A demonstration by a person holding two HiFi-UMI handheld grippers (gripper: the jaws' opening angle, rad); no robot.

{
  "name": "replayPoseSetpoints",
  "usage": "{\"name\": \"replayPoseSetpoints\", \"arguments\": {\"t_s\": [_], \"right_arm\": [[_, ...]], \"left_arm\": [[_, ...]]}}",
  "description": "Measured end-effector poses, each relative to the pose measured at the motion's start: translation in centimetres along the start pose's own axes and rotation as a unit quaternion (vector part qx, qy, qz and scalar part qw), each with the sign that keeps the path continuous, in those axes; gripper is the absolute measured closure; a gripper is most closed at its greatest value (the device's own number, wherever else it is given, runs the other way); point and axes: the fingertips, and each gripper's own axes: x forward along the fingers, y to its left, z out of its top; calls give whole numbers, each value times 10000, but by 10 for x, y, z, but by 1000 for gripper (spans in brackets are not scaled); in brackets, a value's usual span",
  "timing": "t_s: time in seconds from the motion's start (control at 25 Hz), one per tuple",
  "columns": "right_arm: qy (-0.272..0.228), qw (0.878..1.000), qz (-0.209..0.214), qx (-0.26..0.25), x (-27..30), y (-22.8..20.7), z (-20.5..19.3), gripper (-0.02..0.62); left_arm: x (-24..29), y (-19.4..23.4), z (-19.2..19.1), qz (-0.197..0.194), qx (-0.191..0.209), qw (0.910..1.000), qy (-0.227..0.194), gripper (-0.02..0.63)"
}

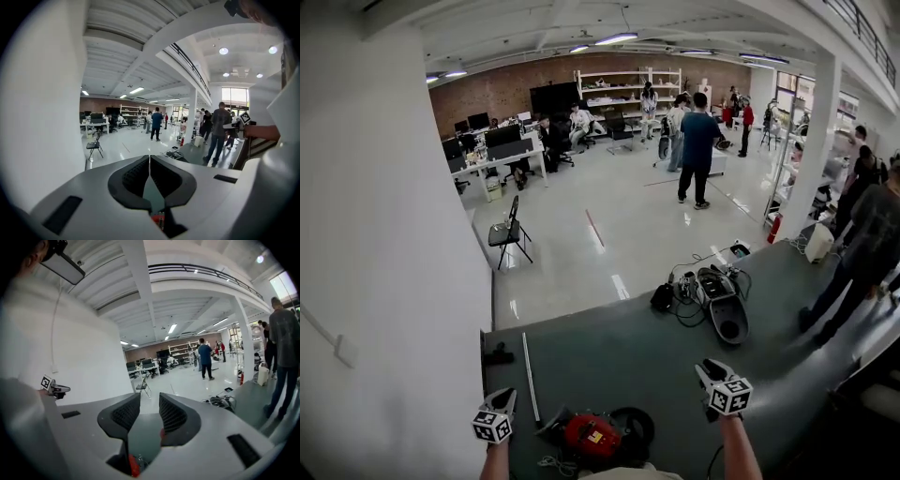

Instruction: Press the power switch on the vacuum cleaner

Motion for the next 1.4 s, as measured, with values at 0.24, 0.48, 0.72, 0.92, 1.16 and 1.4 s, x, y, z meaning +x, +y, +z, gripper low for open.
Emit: {"name": "replayPoseSetpoints", "arguments": {"t_s": [0.24,0.48,0.72,0.92,1.16,1.4], "right_arm": [[238,9956,867,-253,55,82,-22,453],[162,9879,1202,-970,62,134,-22,453],[41,9845,1084,-1378,46,144,-37,453],[-189,9820,845,-1677,17,122,-38,586],[-230,9865,914,-1340,-14,104,-41,588],[-431,9869,1199,-985,-53,104,-24,588]], "left_arm": [[65,-108,3,-980,218,9949,86,606],[105,-219,22,-1692,213,9853,3,607],[118,-281,22,-2024,299,9788,31,606],[116,-314,14,-2115,261,9769,148,606],[107,-339,7,-2139,251,9763,218,607],[80,-371,23,-2304,31,9730,123,606]]}}
